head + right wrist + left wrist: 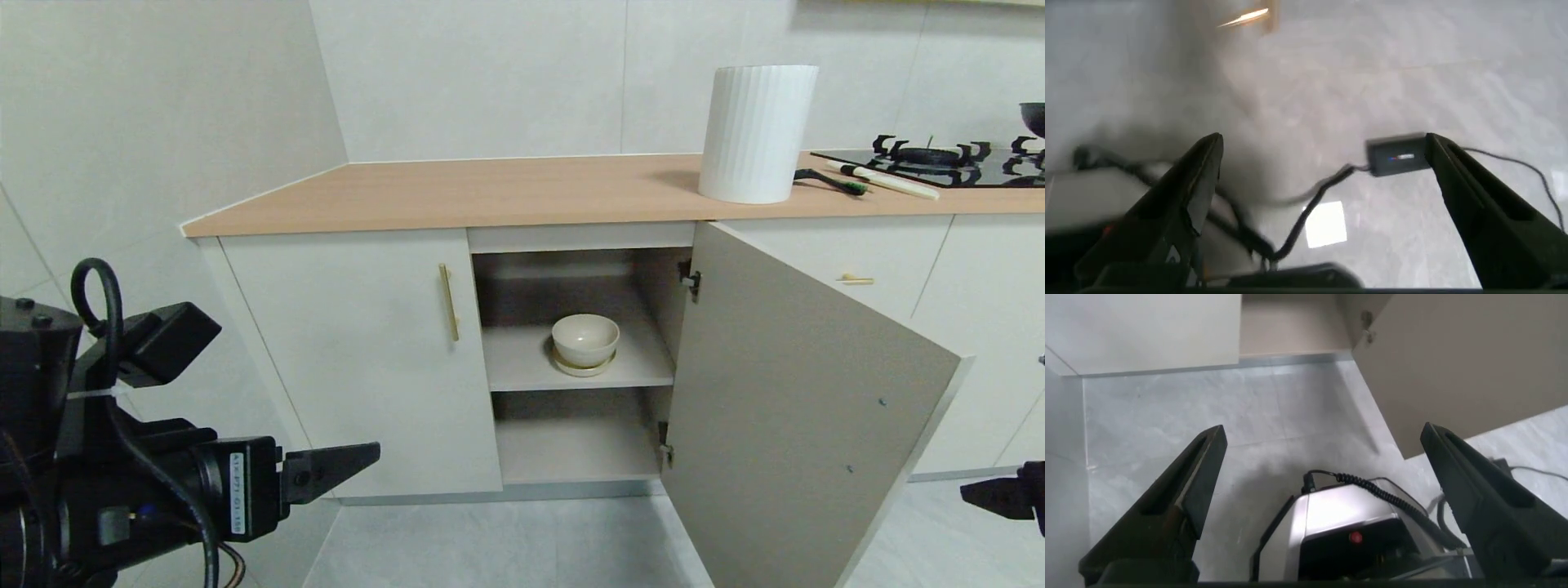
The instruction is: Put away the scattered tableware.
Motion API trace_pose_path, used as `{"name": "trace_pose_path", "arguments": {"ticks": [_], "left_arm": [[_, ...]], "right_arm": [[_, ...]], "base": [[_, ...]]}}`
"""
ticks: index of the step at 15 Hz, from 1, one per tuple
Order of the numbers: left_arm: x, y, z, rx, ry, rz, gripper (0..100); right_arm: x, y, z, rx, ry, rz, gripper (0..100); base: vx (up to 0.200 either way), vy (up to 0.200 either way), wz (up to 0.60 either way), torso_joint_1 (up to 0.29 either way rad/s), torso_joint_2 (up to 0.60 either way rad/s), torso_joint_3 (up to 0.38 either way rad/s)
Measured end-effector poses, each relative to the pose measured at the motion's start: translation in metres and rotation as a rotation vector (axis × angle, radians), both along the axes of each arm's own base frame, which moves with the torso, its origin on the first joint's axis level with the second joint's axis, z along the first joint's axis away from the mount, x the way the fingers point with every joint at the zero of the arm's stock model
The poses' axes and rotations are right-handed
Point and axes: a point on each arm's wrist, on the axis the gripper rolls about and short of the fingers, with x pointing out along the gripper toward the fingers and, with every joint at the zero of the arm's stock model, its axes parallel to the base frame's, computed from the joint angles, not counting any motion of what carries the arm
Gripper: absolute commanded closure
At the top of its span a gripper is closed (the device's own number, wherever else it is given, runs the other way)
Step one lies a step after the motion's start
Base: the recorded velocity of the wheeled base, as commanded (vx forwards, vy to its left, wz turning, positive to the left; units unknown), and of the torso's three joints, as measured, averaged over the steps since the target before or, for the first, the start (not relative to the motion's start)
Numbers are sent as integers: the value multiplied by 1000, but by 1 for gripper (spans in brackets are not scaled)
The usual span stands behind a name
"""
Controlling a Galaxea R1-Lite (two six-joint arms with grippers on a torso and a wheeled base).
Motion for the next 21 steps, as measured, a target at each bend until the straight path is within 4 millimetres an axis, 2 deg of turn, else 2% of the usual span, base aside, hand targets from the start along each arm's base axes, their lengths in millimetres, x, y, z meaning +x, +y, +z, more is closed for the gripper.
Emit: {"name": "trace_pose_path", "arguments": {"ticks": [3,9,12,15,21], "left_arm": [[0,0,0,0,0,1,0],[0,0,0,0,0,0,0],[0,0,0,0,-1,2,0],[0,0,0,0,-1,1,0],[0,0,1,0,-3,2,0]], "right_arm": [[9,-12,3,-3,-58,-78,0],[48,-28,-7,52,-141,-214,0],[66,-28,-18,96,-143,-246,0],[82,-24,-29,222,-134,-233,0],[92,-18,-41,309,-77,-189,0]], "base": [[0,0,0,0,0,0],[0,0,0,0,0,0],[0,0,0,0,0,0],[0,0,0,0,0,0],[0,0,0,0,0,0]]}}
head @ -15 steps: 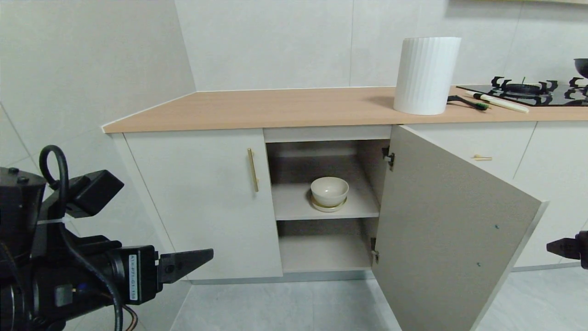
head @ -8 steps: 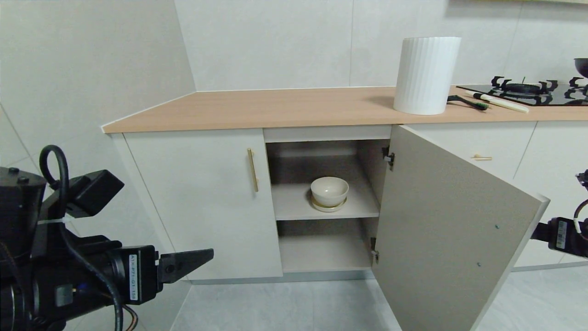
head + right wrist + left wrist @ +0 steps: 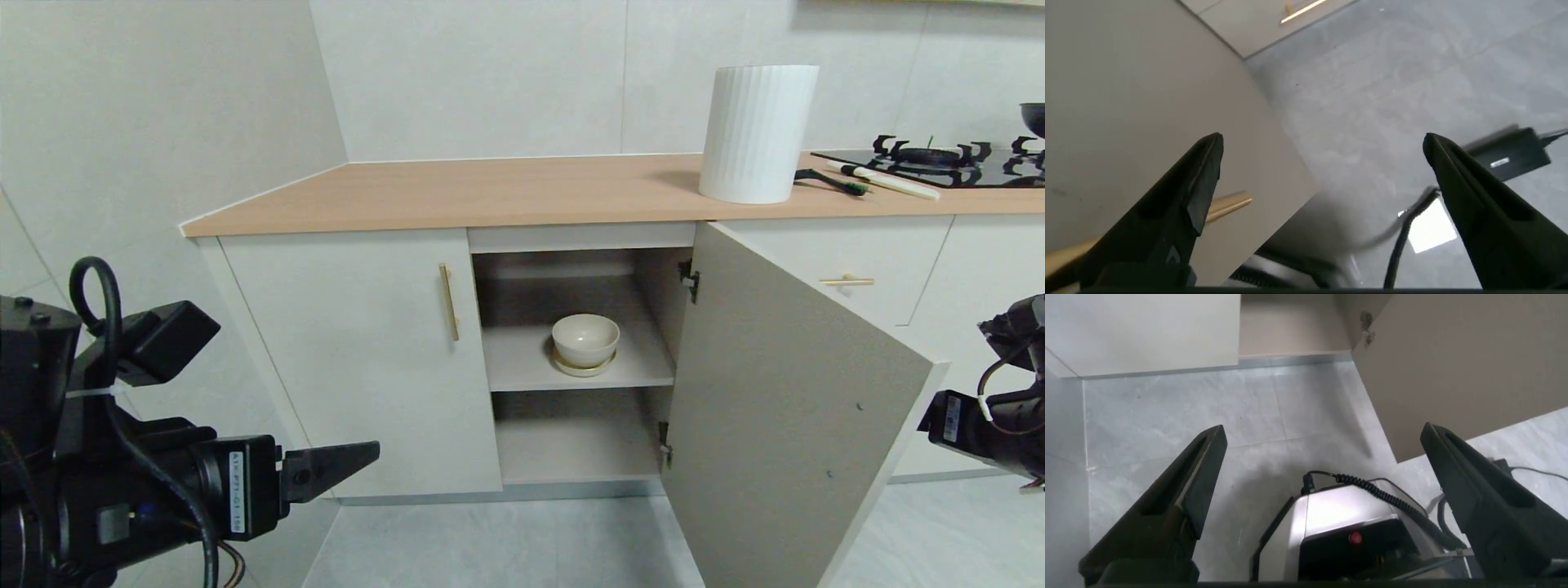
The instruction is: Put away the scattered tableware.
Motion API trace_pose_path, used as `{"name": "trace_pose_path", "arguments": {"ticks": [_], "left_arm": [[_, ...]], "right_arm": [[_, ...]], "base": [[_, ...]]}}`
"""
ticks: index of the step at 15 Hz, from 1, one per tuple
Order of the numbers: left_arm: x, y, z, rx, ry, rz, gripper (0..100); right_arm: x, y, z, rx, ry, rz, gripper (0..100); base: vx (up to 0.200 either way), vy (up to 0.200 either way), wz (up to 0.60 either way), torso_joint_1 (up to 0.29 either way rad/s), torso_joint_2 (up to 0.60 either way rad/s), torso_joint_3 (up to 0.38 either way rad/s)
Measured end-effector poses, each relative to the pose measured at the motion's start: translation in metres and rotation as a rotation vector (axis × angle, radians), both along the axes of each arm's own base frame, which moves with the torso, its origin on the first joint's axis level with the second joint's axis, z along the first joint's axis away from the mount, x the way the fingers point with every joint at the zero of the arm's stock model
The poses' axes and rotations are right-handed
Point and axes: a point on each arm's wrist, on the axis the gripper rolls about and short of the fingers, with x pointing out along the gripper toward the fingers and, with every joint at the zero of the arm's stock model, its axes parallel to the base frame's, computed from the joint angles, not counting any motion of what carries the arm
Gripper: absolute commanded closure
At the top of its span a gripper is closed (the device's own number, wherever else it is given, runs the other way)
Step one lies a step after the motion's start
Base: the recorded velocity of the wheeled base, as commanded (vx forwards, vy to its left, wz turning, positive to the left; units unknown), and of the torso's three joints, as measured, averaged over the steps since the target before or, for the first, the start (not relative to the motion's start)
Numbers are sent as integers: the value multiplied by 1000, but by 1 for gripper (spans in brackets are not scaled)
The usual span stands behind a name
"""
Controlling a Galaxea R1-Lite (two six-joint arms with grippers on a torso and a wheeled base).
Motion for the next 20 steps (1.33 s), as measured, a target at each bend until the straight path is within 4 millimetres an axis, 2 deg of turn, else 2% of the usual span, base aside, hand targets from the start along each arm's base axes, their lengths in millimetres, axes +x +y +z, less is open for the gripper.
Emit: {"name": "trace_pose_path", "arguments": {"ticks": [7,9,10,20], "left_arm": [[0,0,0,0,0,1,0],[0,0,0,0,-1,2,0],[0,0,0,0,-2,1,0],[0,0,0,-1,-3,1,0]], "right_arm": [[0,23,-3,73,2,47,0],[1,29,-5,86,9,57,0],[1,31,-6,87,12,61,0],[19,42,-11,142,-74,54,0]], "base": [[0,0,0,0,0,0],[-200,0,0,5,5,-2],[-200,0,0,17,2,7],[0,0,0,0,0,0]]}}
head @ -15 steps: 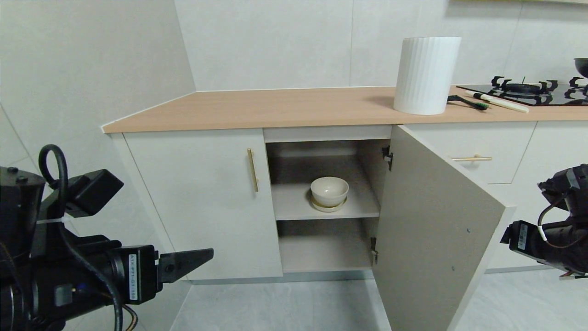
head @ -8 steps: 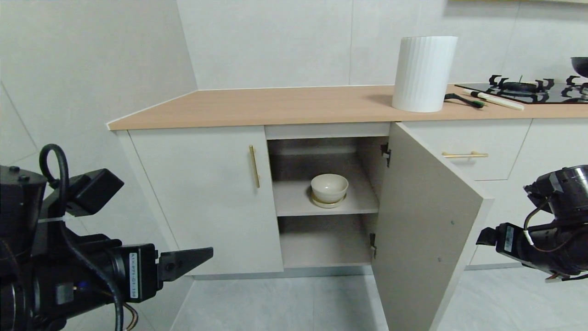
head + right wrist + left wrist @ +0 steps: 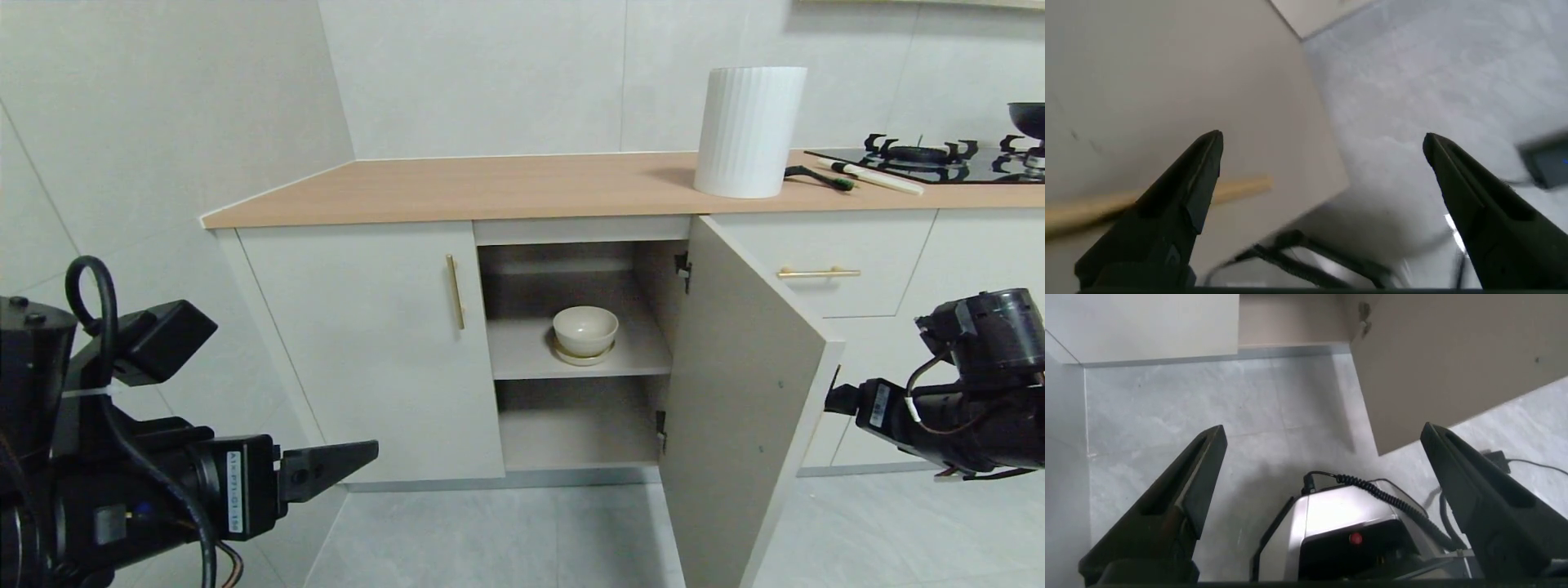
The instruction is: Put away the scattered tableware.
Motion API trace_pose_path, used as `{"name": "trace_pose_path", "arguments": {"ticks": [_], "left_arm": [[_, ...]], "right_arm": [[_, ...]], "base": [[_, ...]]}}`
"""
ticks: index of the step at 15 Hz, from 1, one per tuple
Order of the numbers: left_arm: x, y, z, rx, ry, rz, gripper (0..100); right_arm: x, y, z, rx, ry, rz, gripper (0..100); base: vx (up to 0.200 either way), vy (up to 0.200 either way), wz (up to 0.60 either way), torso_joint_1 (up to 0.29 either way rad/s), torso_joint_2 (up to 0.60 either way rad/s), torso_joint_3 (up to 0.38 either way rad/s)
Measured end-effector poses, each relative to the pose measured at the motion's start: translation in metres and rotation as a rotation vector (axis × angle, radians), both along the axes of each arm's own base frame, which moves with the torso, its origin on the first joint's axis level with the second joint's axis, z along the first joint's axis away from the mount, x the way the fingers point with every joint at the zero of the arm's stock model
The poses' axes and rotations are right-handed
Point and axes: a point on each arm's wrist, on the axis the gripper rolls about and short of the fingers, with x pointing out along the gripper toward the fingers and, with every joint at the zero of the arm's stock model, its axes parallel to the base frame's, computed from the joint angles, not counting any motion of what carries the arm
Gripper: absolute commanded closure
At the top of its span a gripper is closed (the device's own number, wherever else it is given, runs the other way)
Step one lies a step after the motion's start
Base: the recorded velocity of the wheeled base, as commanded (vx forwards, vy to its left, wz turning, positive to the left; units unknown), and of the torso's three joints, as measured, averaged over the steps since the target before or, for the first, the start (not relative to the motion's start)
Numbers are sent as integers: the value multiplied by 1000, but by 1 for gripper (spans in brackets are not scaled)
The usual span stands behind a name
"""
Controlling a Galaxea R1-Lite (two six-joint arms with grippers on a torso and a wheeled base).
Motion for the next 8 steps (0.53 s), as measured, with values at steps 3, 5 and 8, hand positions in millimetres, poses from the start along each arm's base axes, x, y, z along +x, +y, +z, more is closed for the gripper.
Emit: {"name": "trace_pose_path", "arguments": {"ticks": [3,5,8], "left_arm": [[0,0,0,0,0,0,0],[0,0,0,0,-2,1,0],[0,0,0,-1,-2,2,0]], "right_arm": [[8,12,-4,8,-26,35,0],[11,28,-6,16,-43,90,0],[24,48,-7,67,-75,200,0]], "base": [[0,0,0,0,0,0],[0,0,0,0,0,0],[0,0,0,0,0,0]]}}
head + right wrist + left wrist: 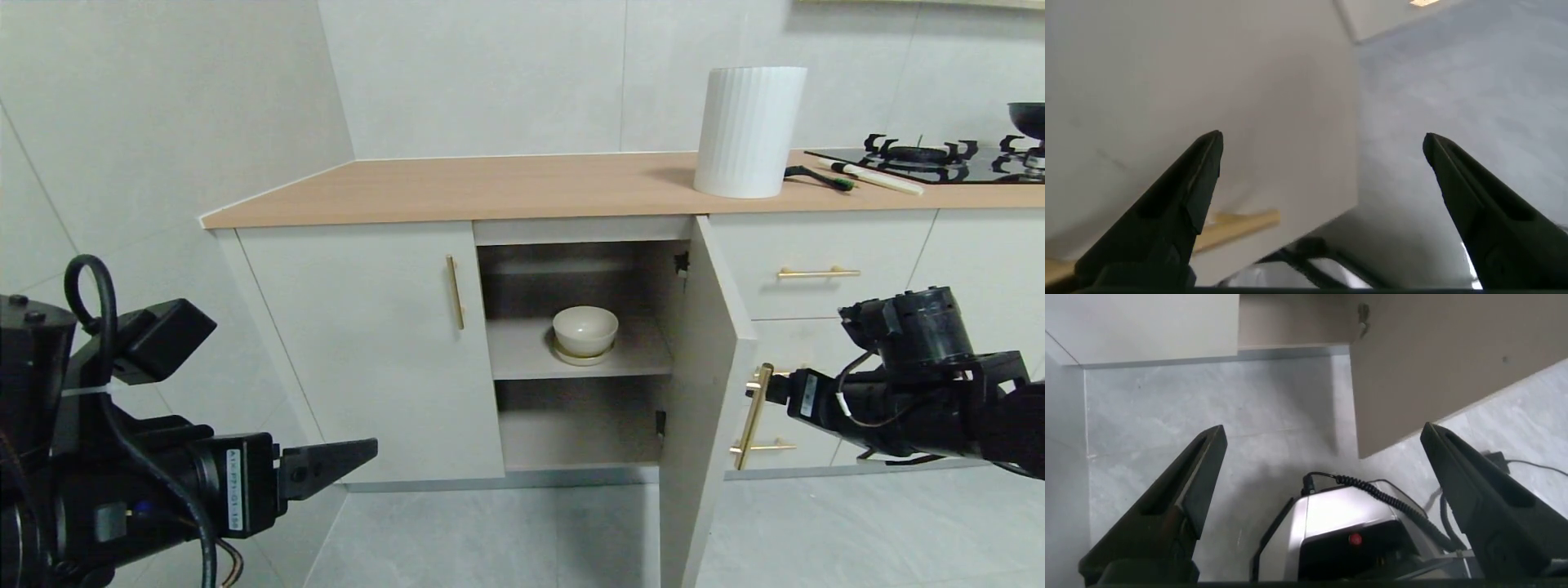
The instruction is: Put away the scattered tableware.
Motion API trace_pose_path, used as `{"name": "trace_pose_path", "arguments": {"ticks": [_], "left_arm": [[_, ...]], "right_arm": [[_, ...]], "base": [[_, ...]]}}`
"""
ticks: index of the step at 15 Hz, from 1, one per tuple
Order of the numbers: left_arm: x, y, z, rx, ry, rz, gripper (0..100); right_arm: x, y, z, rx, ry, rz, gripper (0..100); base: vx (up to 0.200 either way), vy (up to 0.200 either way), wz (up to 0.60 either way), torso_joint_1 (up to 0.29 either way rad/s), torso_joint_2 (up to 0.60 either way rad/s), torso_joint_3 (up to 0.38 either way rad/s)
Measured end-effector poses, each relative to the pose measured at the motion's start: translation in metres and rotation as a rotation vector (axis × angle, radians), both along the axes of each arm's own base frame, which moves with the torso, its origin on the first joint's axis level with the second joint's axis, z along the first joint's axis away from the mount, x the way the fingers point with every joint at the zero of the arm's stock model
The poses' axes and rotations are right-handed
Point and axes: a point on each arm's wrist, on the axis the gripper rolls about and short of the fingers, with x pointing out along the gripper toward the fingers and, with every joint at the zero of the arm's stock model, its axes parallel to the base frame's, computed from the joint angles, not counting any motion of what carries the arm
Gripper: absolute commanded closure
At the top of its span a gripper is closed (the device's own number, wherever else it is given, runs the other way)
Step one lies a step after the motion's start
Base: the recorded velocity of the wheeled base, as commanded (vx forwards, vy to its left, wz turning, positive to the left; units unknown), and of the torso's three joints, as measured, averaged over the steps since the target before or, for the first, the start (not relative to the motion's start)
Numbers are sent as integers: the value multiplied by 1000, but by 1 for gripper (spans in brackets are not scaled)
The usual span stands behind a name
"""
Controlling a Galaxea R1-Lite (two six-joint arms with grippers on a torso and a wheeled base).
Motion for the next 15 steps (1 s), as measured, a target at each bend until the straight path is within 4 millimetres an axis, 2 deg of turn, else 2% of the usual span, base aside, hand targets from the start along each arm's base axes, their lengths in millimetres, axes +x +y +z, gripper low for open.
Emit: {"name": "trace_pose_path", "arguments": {"ticks": [5,9,15], "left_arm": [[0,0,0,5,-7,13,0],[1,1,1,17,-21,42,0],[1,1,1,25,-27,57,0]], "right_arm": [[34,34,-1,-9,-35,141,0],[53,62,-7,-27,-59,220,0],[70,77,-25,-14,-76,228,0]], "base": [[0,0,0,0,0,0],[0,0,0,0,0,0],[0,0,0,0,0,0]]}}
